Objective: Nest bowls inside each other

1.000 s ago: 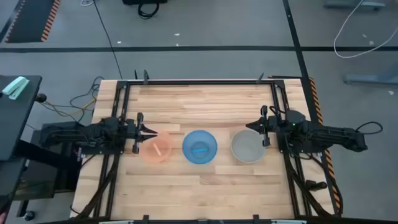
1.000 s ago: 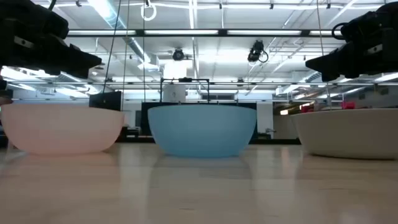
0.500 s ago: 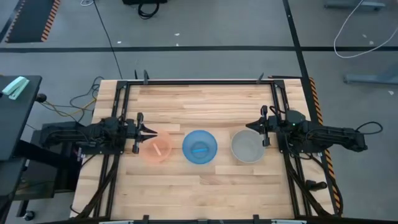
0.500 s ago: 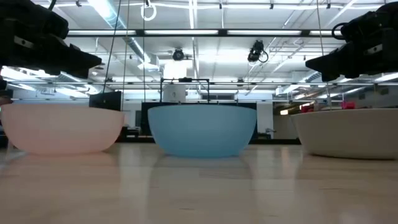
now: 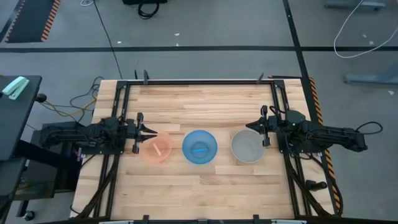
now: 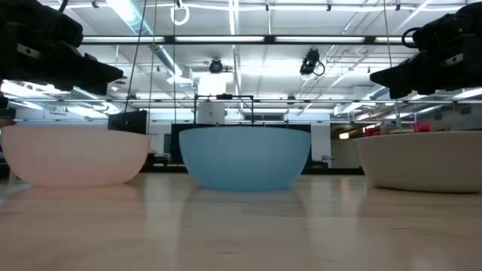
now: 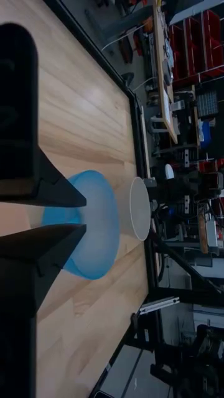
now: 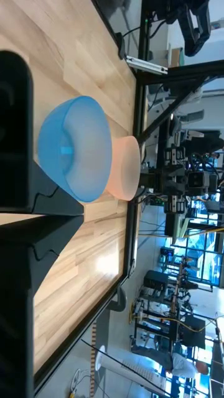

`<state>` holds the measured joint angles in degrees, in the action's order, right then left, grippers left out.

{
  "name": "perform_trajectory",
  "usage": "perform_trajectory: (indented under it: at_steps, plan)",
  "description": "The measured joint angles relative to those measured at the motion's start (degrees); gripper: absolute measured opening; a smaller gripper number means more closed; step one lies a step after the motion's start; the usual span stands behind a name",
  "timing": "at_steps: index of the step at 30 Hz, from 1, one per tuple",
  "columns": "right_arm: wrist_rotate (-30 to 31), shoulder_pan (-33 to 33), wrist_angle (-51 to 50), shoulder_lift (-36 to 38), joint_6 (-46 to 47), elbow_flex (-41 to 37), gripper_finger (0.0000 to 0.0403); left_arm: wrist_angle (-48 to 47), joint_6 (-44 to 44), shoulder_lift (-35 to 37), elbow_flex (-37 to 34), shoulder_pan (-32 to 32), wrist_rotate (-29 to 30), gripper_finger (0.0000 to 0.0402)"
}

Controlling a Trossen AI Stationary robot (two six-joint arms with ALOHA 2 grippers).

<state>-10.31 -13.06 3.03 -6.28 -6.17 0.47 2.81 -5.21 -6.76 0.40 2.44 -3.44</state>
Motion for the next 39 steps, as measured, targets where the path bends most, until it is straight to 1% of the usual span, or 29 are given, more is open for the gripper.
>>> perform_trajectory:
  at_steps: [8,21,24,30,37,39]
  plan:
    - [0.01,0.00,0.00,-0.01,0.02,-0.02,0.0018,0.00,0.00,0.00,0.00,0.00,0.02,0.0055]
    - [0.00,-0.01,0.01,-0.01,0.01,-0.02,0.0018,0.08,-0.34,0.00,0.00,0.01,0.02,0.0066]
    - [0.02,0.00,0.00,-0.02,0.02,-0.02,0.0018,1.93,-2.74,0.02,0.00,0.02,0.00,0.0063]
    - [0.01,-0.01,0.01,0.00,0.02,-0.02,0.0018,4.89,-2.95,0.02,0.00,0.00,0.02,0.0057]
    - [0.00,0.00,0.00,-0.02,0.02,-0.02,0.0018,7.06,-3.14,0.02,0.00,0.00,0.02,0.0065]
    - [0.00,0.00,0.02,-0.02,0.02,-0.02,0.0018,8.51,-5.03,0.02,0.00,0.01,0.02,0.0067]
